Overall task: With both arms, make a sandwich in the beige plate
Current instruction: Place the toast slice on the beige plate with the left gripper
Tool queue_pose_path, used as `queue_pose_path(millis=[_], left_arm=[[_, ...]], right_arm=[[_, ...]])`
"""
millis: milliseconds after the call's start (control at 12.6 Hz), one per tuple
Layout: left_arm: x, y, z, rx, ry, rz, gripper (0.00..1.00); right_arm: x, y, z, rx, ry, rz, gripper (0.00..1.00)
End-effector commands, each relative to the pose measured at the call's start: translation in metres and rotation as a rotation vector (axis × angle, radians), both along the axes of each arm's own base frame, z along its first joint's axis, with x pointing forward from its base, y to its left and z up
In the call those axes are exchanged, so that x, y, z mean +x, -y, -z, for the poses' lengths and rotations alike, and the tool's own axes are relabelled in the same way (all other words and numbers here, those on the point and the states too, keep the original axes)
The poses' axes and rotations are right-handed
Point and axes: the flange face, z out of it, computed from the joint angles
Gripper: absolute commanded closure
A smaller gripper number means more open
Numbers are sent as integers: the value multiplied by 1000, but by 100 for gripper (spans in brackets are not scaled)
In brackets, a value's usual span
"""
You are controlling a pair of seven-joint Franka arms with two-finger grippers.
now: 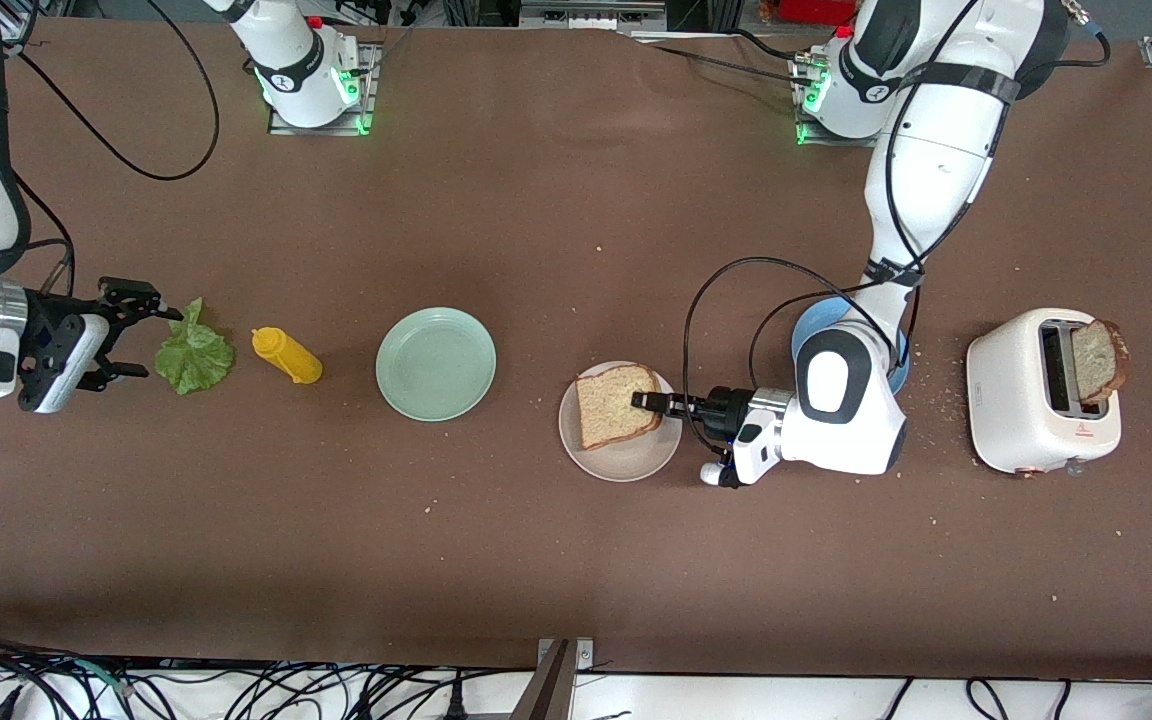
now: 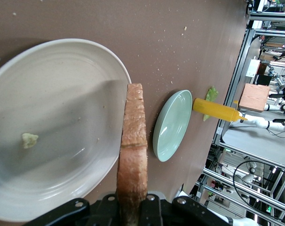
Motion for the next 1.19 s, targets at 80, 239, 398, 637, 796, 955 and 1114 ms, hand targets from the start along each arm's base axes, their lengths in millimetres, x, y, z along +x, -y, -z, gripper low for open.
queue_pose_path(millis=[80, 239, 398, 637, 796, 955, 1114], left_arm=[[3, -1, 15, 97, 35, -88, 0], [3, -11, 16, 214, 44, -42, 0], [9, -33, 10, 347, 70, 4, 0], [15, -71, -19, 564, 77, 70, 0], [18, -105, -53, 621, 51, 95, 0], [20, -148, -96, 633, 22, 85, 0], [16, -148, -112, 652, -22, 51, 0]], right_arm=[[-9, 18, 44, 178, 100, -123, 1], [-10, 26, 67, 238, 124, -164, 1], [-13, 28, 92, 317, 155, -185, 1], [-17, 29, 124, 390, 182, -216, 1], [-24, 29, 151, 446, 197, -230, 1], [-27, 29, 172, 483, 214, -242, 1], [-29, 27, 181, 500, 216, -240, 1]])
